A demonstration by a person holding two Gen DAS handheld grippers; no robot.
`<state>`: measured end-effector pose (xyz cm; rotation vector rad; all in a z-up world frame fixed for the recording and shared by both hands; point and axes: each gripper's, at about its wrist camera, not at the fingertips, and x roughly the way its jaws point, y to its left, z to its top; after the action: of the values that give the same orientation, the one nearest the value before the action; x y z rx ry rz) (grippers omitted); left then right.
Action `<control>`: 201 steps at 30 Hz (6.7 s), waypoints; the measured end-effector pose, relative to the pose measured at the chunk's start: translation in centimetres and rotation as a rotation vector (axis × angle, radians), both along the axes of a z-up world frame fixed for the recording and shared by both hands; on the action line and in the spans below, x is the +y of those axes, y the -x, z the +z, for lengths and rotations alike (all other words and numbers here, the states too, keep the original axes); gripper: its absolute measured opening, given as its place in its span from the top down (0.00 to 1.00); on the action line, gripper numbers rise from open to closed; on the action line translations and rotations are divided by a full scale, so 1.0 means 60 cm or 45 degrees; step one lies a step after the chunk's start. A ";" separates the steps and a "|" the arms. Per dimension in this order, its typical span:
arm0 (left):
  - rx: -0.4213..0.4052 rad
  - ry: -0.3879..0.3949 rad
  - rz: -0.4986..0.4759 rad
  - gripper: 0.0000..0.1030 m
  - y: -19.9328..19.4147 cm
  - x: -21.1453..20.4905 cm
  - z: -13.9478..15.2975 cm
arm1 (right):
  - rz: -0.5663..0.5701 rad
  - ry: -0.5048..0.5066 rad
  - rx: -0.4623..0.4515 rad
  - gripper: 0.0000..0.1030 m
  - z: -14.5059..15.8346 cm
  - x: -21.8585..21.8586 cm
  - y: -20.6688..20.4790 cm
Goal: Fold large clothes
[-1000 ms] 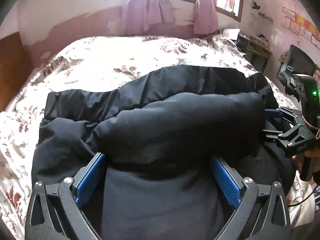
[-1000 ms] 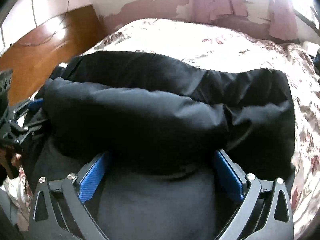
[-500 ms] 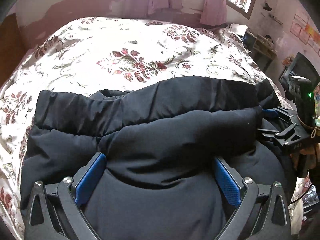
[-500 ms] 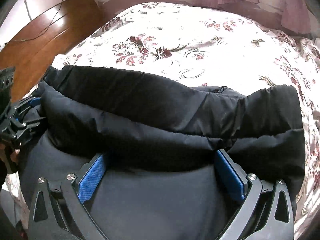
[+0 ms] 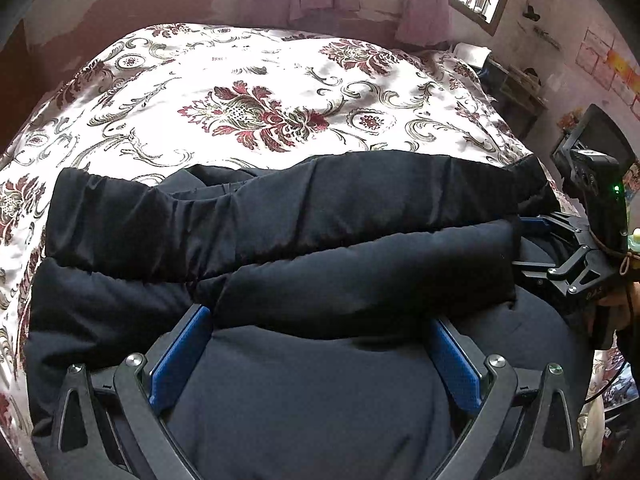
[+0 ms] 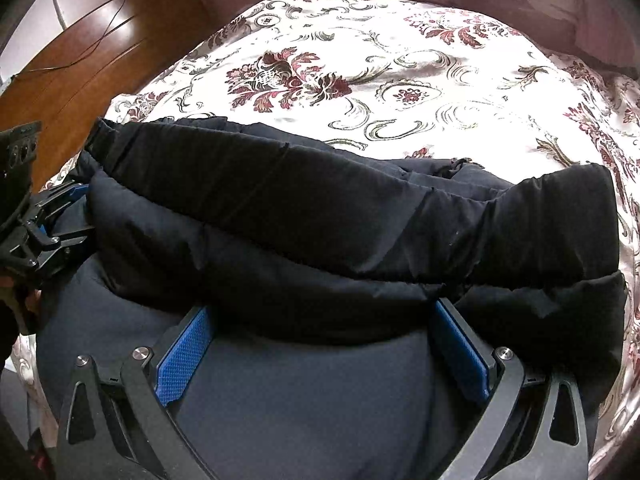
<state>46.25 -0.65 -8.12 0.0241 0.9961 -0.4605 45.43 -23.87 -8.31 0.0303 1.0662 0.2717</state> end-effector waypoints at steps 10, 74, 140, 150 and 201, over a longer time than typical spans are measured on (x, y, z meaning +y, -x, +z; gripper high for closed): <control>0.003 0.017 -0.006 0.00 -0.002 0.001 -0.010 | 0.004 -0.006 -0.005 0.00 -0.007 0.002 -0.001; 0.032 0.455 0.470 0.00 0.088 0.296 -0.022 | -0.419 -0.109 -0.198 0.01 -0.010 -0.243 0.154; -0.028 0.196 0.647 0.80 0.220 0.345 0.089 | -0.240 -0.365 -0.199 0.82 0.073 -0.020 0.192; 0.029 0.023 0.849 0.25 0.231 0.345 0.066 | -0.345 -0.209 -0.189 0.32 0.063 -0.021 0.196; -0.743 -0.104 0.767 0.00 0.614 0.110 0.239 | -0.265 -0.212 -0.937 0.01 0.222 0.100 0.548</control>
<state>9.38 5.96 6.24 -0.0646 0.4085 0.1446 12.55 -17.89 5.02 0.1764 0.3035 0.1593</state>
